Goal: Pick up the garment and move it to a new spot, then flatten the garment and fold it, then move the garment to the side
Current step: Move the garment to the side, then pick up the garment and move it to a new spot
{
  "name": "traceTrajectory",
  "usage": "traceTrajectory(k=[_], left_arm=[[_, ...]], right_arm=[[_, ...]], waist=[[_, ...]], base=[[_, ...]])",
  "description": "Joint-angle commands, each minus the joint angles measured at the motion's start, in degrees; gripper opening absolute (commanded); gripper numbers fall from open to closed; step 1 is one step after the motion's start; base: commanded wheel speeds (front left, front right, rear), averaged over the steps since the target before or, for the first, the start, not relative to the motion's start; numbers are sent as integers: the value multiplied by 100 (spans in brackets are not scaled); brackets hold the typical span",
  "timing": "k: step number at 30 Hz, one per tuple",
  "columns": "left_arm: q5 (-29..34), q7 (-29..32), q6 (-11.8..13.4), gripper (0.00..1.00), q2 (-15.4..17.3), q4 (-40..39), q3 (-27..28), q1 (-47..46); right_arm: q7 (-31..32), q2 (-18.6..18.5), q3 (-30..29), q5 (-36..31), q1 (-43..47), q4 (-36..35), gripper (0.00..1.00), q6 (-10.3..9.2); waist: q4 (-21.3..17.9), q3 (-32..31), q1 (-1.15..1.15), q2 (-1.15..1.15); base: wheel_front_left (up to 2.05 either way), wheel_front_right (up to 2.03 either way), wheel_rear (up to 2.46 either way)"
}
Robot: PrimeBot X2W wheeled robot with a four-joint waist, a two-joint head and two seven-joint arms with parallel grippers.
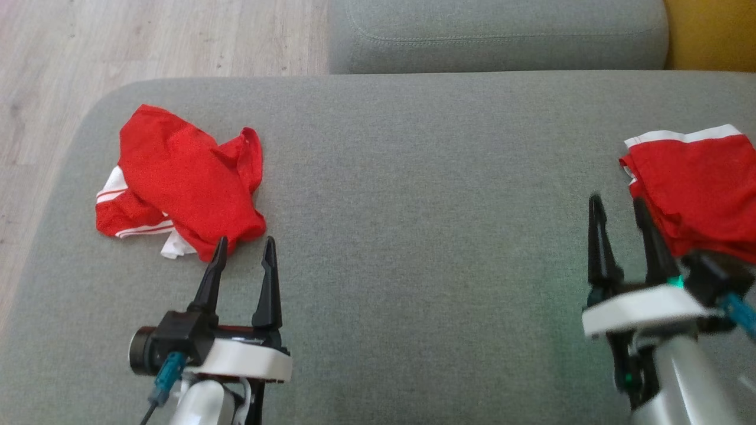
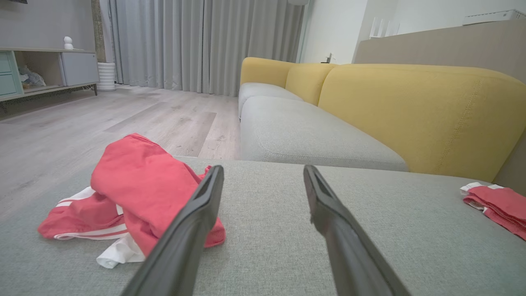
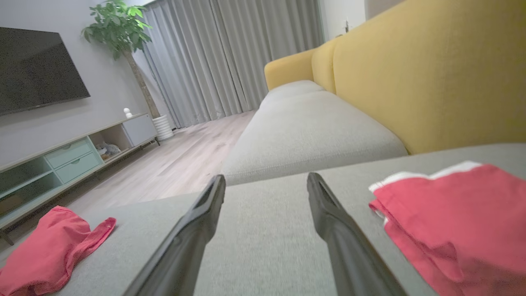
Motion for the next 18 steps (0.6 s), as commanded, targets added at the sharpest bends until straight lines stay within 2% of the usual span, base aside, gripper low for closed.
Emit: traceTrajectory(k=[1,12,18], left_arm=[[35,-29,-13,100,24,-200,193,-174],[61,-29,-55,100,12,-158,203,-159],[58,-29,-24,100,7,-118,193,-174]], right_arm=[[-66,34,97,-31,-118,-251,100,37],[53,132,28,-66,231,-444,100,37],[28,134,286,54,303,-582,100,37]], waist=[[1,-5,0,0],[36,-30,0,0],[313,-86,0,0]], base=[[0,0,0],[0,0,0],[0,0,0]])
